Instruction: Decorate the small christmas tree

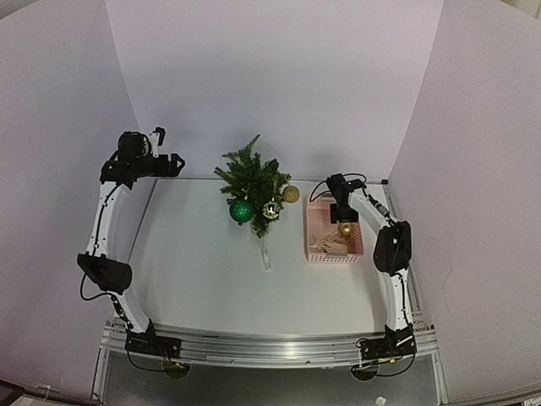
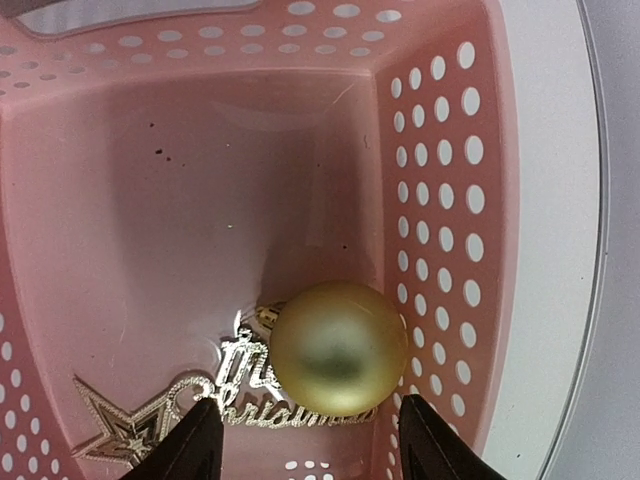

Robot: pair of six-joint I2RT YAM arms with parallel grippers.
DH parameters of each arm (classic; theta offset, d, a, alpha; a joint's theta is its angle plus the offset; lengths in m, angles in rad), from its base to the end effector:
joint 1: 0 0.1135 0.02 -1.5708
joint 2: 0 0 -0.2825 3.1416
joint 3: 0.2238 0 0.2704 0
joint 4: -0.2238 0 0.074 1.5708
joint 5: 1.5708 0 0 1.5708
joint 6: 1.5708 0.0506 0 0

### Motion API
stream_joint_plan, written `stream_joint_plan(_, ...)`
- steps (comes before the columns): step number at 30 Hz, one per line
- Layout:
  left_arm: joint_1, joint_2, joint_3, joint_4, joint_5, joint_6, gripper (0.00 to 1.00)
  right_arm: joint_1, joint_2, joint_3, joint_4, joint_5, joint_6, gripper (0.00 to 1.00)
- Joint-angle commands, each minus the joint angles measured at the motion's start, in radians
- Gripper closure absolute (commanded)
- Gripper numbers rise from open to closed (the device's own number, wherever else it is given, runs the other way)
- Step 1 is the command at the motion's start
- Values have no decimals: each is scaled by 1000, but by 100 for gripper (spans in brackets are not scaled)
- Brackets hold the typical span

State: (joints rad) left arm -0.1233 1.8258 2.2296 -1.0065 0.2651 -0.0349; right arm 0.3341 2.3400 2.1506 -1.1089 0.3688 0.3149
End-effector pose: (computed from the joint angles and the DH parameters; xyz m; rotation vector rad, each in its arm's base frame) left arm 0.4066 -0.0637 0.4760 0.2477 2.1599 -0.3784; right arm 0.4966 0.1531 0.2090 0.0439 2.7460 -0.3654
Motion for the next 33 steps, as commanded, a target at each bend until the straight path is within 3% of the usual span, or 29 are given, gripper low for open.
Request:
stream_joint_plan(1, 17, 16, 2, 5, 17, -28, 3, -20, 65, 58, -40, 39, -1, 40)
stream_joint_plan(10, 32, 40, 19, -7, 58, -60, 3, -36, 129, 129, -39, 16, 2, 38)
stream_joint_plan(24, 55, 60, 62, -21, 111, -85, 3, -35, 125, 44, -30, -28, 62, 32)
stream_joint_plan(33, 60, 58, 62, -22, 124, -85, 3, -39, 140, 61, -21, -51, 61, 38)
